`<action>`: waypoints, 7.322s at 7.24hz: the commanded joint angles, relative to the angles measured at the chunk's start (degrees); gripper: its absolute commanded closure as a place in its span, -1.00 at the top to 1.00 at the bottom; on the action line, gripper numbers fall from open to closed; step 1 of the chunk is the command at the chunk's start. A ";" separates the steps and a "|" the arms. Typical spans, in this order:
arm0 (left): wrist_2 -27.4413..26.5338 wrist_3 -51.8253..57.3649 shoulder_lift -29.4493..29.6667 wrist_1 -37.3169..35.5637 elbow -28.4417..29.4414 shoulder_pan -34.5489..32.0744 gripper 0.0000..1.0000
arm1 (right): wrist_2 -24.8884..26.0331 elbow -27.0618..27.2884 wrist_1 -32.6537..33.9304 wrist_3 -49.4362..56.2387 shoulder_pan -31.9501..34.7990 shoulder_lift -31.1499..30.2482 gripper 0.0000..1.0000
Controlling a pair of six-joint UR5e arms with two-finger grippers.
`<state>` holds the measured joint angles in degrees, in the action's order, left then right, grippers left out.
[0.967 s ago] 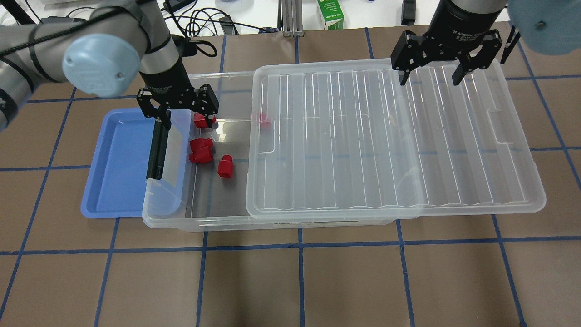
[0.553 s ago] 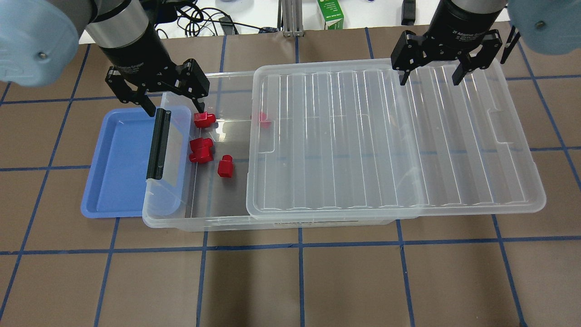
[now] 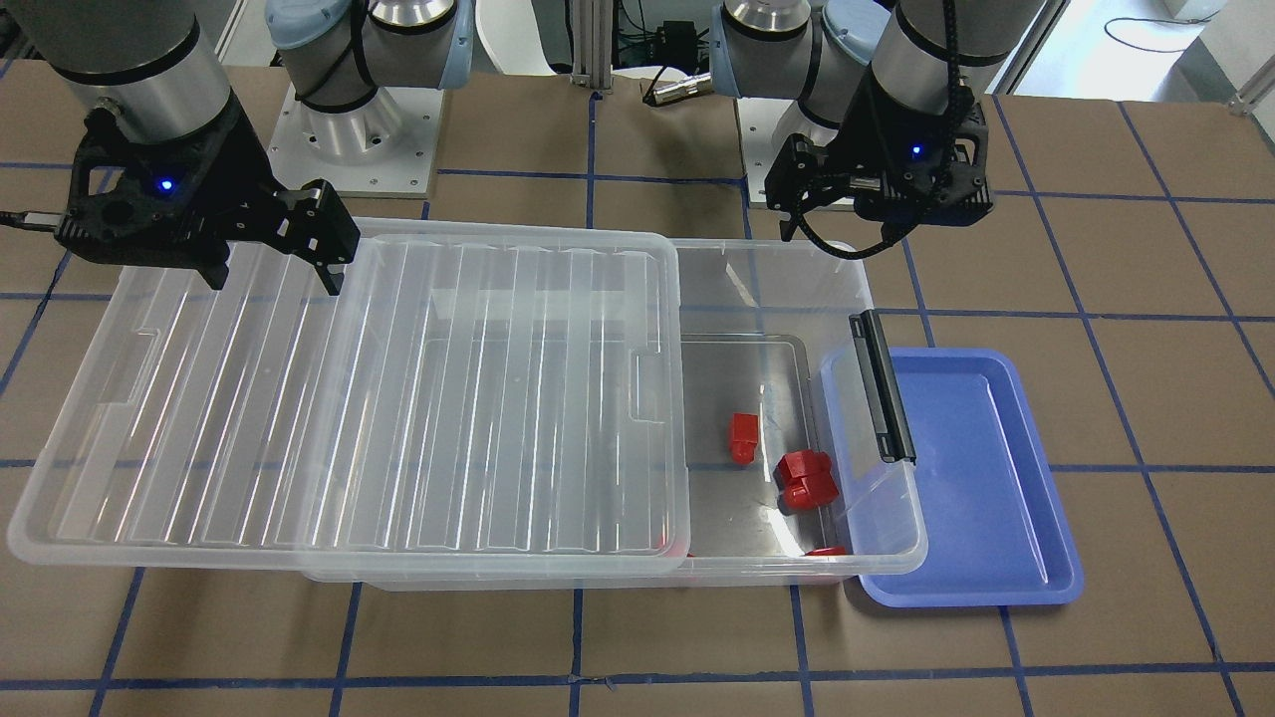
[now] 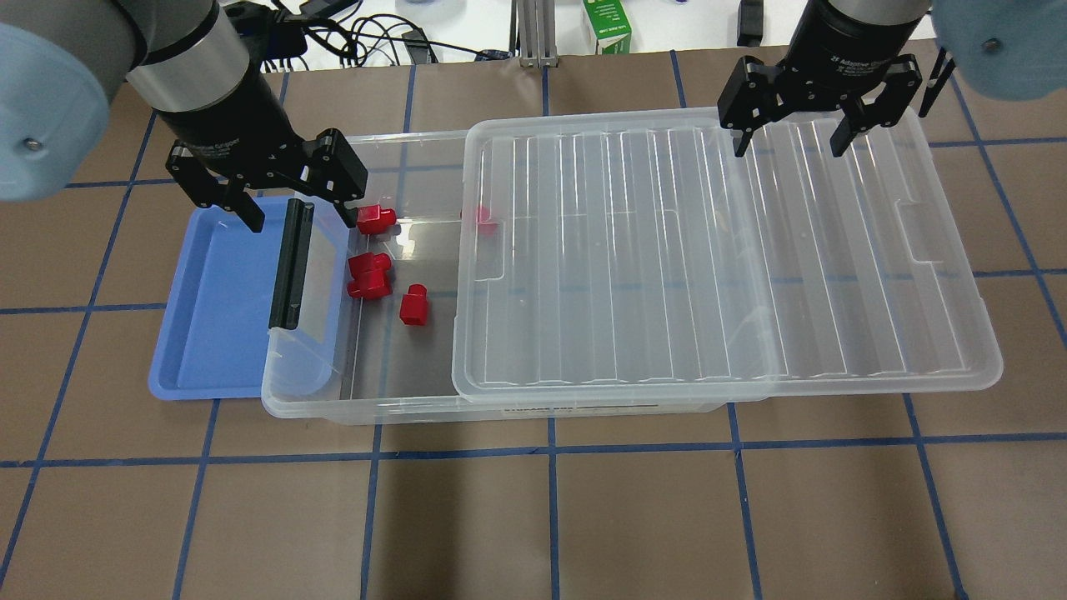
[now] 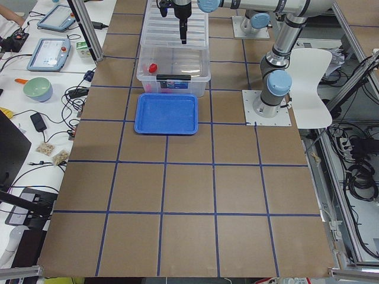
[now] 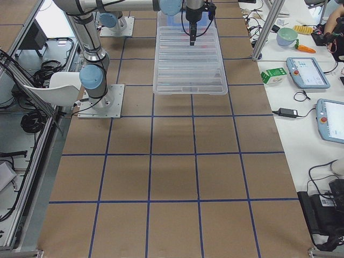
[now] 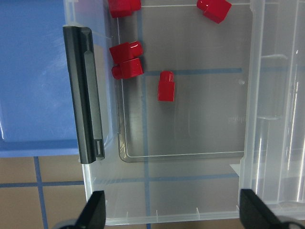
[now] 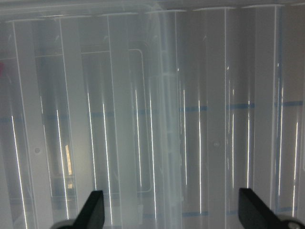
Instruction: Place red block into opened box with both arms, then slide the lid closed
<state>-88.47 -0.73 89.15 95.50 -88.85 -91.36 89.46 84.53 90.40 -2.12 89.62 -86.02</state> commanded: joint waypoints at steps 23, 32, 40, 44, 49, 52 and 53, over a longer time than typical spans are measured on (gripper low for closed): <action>-0.21 3.80 -1.70 2.05 -1.24 3.29 1.00 | -1.65 18.13 18.58 33.08 -25.57 3.93 1.00; -0.30 3.80 -1.70 2.05 -1.24 3.29 1.00 | -1.39 18.13 21.58 14.07 -10.00 4.20 1.00; -0.38 3.80 -1.88 2.14 -1.24 3.29 1.00 | -0.42 10.76 15.13 14.68 -10.08 -0.43 1.00; -0.12 3.27 -1.79 2.05 -1.33 3.21 1.00 | -0.42 6.70 0.84 10.41 -9.56 -8.11 1.00; -0.21 3.27 -1.79 1.97 -1.16 3.38 1.00 | -0.25 6.35 1.89 -0.87 1.87 -7.49 1.00; -0.03 3.63 -1.88 1.70 -1.16 3.29 1.00 | 1.06 6.61 1.98 -0.08 1.78 -7.41 1.00; 0.32 3.63 -2.05 1.70 -1.24 3.12 1.00 | 1.07 6.44 1.89 -0.26 1.78 -7.32 1.00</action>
<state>-88.49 2.84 87.22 97.24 -90.05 -88.09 90.22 91.07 92.38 -2.30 91.43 -93.41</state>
